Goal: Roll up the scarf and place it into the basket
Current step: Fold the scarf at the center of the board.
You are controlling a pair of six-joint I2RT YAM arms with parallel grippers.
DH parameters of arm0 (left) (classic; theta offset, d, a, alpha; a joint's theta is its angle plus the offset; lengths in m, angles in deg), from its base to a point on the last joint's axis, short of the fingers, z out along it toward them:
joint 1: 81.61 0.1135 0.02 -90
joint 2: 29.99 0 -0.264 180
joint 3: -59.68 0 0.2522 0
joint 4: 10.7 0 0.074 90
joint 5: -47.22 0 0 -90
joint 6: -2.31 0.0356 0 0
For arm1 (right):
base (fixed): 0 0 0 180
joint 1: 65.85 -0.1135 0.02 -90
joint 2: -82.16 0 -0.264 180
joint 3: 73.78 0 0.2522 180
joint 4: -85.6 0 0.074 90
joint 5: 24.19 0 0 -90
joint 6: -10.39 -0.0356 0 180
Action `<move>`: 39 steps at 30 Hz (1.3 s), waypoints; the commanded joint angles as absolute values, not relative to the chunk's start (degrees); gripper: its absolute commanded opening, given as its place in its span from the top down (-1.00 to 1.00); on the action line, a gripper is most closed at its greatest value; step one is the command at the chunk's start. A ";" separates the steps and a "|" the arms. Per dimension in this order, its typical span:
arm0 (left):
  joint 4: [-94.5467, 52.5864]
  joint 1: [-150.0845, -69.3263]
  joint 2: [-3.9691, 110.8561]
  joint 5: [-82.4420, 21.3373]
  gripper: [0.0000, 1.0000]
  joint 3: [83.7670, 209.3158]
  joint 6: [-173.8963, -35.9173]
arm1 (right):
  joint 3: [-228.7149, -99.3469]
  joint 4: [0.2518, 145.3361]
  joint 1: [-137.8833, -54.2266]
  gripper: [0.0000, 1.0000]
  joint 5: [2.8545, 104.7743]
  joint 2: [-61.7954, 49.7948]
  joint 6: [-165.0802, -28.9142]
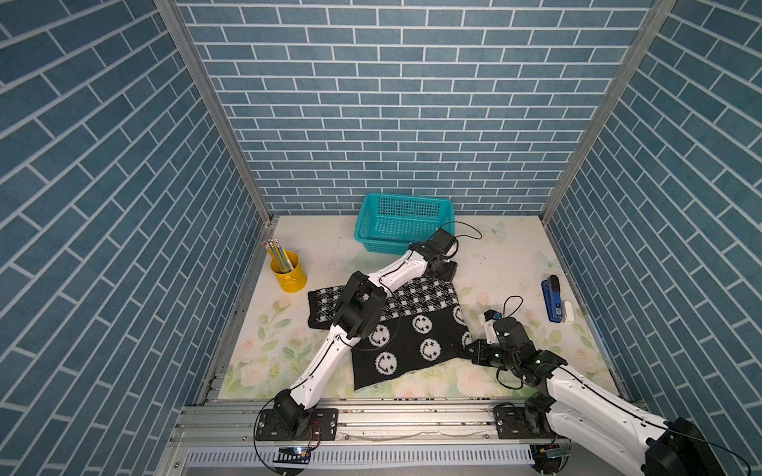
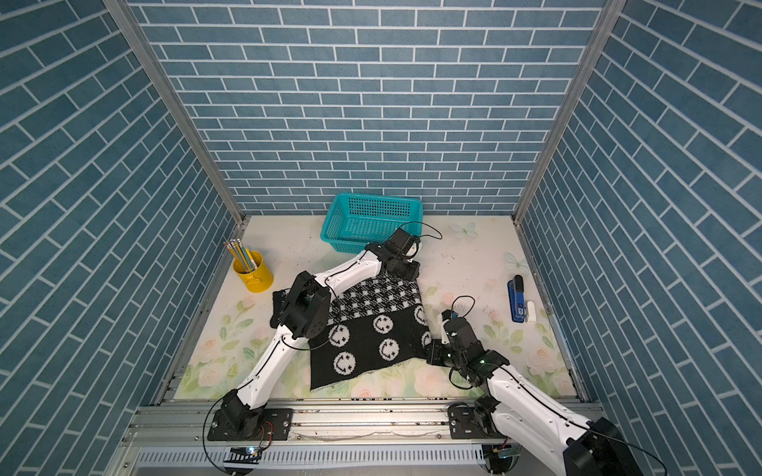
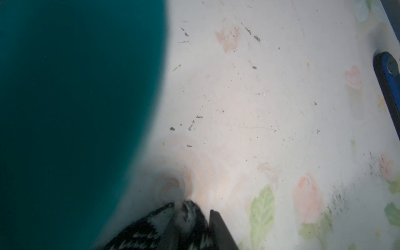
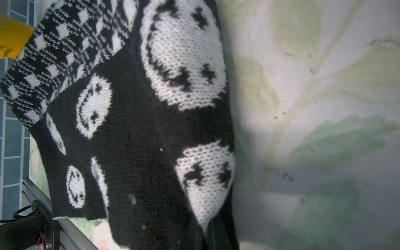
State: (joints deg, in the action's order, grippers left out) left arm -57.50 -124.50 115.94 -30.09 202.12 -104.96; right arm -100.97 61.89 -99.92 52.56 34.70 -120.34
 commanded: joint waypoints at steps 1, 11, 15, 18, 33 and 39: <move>-60.83 -124.66 116.53 -30.74 1.00 203.66 -103.43 | -103.60 58.78 -100.48 1.00 54.36 35.72 -121.32; -53.66 -124.38 102.71 -21.94 1.00 207.21 -105.31 | -126.68 40.69 -100.48 1.00 64.86 41.01 -115.50; -47.32 -122.89 94.17 -18.33 1.00 203.13 -107.66 | -134.14 43.38 -101.70 1.00 60.49 38.21 -113.35; -40.42 -120.26 85.50 -16.46 1.00 196.49 -110.17 | -138.75 46.09 -104.72 1.00 58.03 34.66 -111.65; -31.33 -102.94 51.77 -12.46 1.00 170.17 -113.58 | -176.85 52.20 -130.28 1.00 65.55 4.72 -99.78; -34.14 -86.50 39.48 -9.58 1.00 162.77 -114.90 | -186.05 51.98 -136.37 1.00 63.23 -4.17 -98.59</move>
